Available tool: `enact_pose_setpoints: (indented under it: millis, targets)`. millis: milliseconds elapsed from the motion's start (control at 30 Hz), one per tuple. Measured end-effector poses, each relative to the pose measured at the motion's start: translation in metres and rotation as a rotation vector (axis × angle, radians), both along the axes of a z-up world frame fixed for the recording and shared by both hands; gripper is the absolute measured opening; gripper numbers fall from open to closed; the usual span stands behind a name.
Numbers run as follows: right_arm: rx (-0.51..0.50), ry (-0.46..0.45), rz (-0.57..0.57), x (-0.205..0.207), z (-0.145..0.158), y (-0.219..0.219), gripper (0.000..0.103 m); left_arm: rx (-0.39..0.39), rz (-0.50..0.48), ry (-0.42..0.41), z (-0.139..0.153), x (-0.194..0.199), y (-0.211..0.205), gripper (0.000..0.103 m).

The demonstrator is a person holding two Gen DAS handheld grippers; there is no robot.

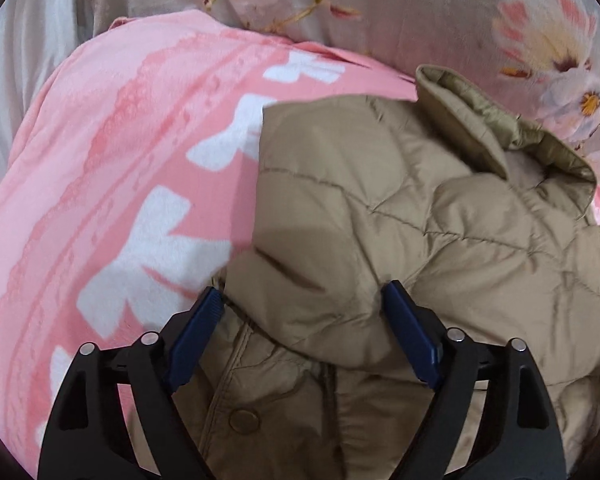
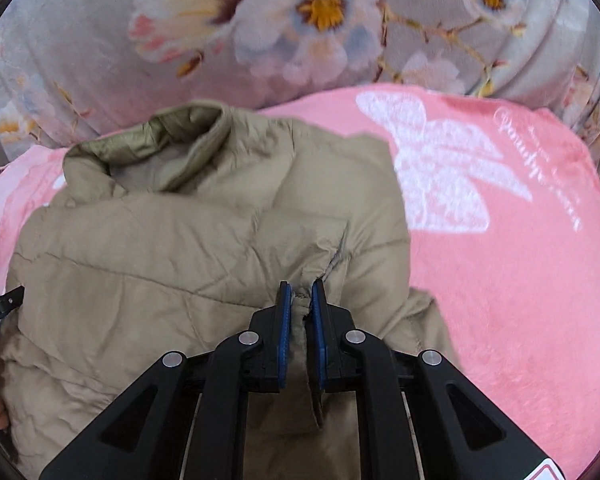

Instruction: Fold large clothes

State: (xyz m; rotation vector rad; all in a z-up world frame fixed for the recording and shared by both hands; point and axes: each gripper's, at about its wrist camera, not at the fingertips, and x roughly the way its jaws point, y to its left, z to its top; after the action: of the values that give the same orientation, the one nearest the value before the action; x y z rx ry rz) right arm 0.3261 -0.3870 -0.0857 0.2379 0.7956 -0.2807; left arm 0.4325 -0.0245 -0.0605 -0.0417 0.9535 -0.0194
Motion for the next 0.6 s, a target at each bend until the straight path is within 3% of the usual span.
enact_pose_setpoints:
  millis: [200,500,600]
  targets:
    - [-0.060,0.006,0.000,0.003,-0.015,0.011,0.011,0.031,-0.002,-0.025,-0.009,-0.004,0.000,0.089]
    - [-0.050,0.023,-0.003,0.008,-0.020,0.010,0.013,0.119,-0.002,-0.049,-0.010,-0.008,-0.010,0.090]
    - [-0.106,0.022,-0.040,0.001,-0.014,0.017,0.020,0.146,0.005,-0.065,-0.007,-0.010,-0.012,0.091]
